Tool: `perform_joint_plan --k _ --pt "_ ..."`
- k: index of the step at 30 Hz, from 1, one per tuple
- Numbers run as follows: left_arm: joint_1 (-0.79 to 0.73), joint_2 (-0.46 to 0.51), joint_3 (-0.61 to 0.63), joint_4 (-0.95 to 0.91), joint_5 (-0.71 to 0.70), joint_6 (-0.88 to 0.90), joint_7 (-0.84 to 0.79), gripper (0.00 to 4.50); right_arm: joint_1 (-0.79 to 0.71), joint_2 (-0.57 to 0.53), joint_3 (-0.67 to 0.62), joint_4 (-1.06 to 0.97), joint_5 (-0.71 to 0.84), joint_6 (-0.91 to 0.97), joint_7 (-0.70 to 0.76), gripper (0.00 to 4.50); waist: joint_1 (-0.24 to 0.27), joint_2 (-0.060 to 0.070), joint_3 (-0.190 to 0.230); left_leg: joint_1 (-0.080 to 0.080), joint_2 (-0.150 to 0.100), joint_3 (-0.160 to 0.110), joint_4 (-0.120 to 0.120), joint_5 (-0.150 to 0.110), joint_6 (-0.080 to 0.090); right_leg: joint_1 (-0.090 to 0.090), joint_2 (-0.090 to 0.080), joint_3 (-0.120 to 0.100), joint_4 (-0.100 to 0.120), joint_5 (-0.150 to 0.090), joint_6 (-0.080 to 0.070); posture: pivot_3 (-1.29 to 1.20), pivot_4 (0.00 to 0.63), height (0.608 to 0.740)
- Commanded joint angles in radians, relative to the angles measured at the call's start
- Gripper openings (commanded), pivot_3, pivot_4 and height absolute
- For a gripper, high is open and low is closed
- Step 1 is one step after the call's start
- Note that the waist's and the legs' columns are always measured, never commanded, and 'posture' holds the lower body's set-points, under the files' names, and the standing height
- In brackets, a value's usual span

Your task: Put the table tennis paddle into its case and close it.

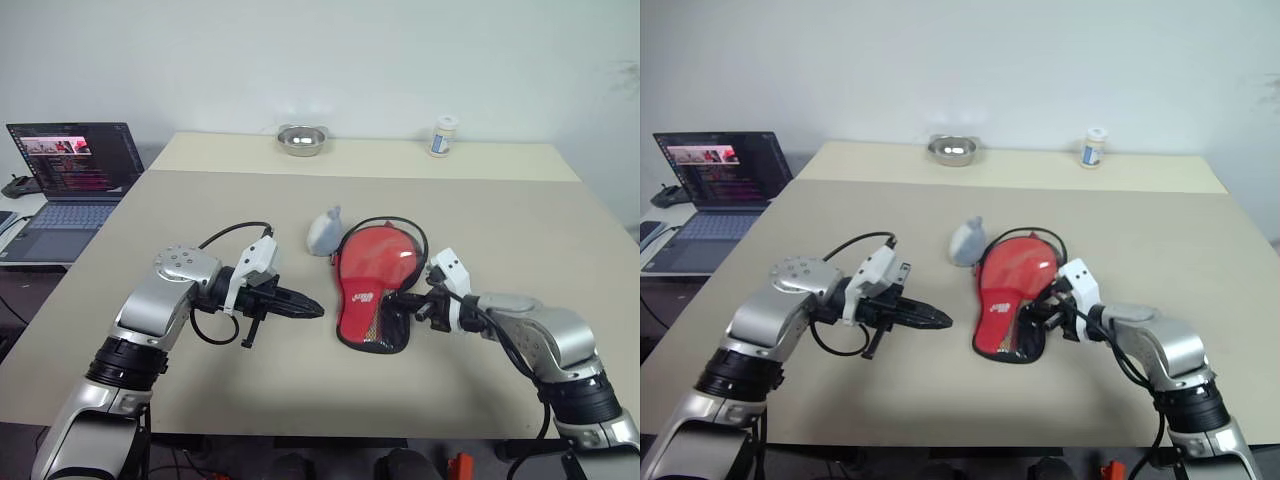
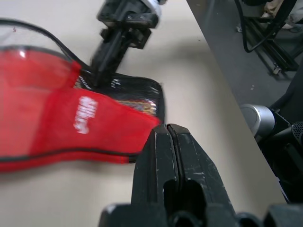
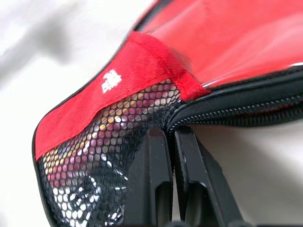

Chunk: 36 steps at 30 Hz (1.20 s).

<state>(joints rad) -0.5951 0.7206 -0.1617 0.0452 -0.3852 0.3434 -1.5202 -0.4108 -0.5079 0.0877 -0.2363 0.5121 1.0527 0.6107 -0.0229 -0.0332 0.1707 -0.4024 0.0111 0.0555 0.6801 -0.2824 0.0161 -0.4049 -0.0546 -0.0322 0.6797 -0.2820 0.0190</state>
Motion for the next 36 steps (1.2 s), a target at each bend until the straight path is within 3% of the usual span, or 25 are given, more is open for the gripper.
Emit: perform_joint_plan --k 1,15,36 --pt "0.0 0.006 0.006 -0.049 -0.035 0.011 -0.024 0.0 0.058 -0.016 -0.026 -0.142 0.061 0.068 -0.001 0.02 0.0 0.0 0.0 0.0 0.0 0.0 0.0 0.0 0.0 0.0 0.0 0.0 0.0 0.0 0.0 0.0 0.15 0.74" --pt "0.023 0.012 -0.009 -0.055 -0.034 -0.009 -0.038 0.0 0.332 0.018 -0.257 -0.448 0.237 0.321 -0.132 0.02 0.002 0.0 0.0 0.0 0.0 -0.001 0.0 0.0 0.0 0.0 0.0 0.0 0.0 0.0 0.0 0.0 0.15 0.74" --pt "0.032 0.005 -0.023 -0.043 -0.029 -0.034 -0.016 0.0 0.357 -0.022 -0.298 -0.426 0.263 0.351 -0.182 0.02 0.006 0.0 0.0 0.0 -0.001 -0.001 0.0 0.0 0.0 0.001 0.0 -0.001 0.0 0.0 0.0 0.0 0.15 0.74"
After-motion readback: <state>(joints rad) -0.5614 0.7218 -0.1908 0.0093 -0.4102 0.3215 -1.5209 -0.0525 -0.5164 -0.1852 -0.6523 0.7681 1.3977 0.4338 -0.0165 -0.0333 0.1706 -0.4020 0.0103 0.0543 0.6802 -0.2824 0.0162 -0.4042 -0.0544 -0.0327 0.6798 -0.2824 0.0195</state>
